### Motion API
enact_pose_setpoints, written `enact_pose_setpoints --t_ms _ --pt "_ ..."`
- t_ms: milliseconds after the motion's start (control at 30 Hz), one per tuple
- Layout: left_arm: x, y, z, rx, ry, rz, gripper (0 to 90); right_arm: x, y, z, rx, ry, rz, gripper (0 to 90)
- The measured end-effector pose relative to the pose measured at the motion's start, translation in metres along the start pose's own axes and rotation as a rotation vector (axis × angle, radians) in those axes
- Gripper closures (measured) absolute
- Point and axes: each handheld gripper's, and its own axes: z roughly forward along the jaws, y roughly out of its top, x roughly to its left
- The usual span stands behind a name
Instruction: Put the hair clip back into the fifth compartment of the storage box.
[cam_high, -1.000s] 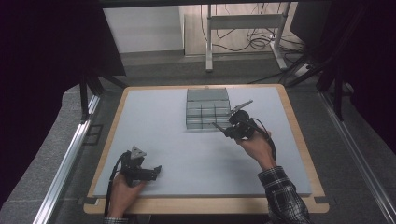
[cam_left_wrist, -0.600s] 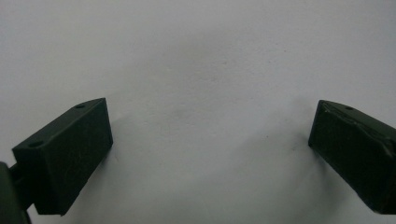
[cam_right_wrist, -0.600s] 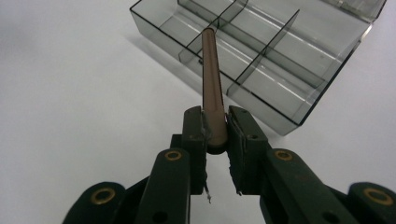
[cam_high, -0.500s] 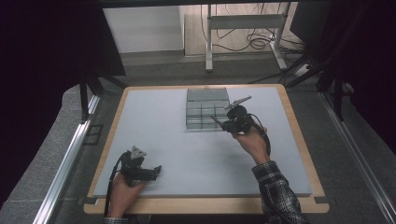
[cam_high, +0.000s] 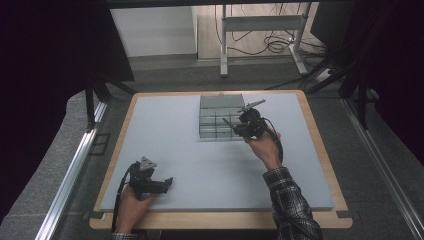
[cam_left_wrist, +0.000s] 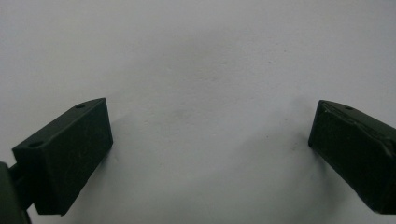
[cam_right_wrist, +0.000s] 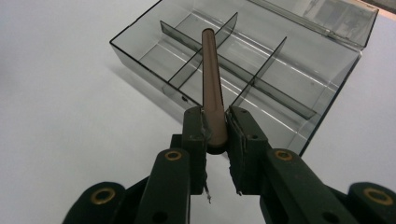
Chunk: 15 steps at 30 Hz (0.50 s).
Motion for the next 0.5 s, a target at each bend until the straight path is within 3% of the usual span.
enact_pose_setpoints --t_ms 500 --pt "0.0 0.0 0.0 0.001 0.001 0.002 0.0 0.0 0.013 0.028 0.011 -0.011 0.006 76.3"
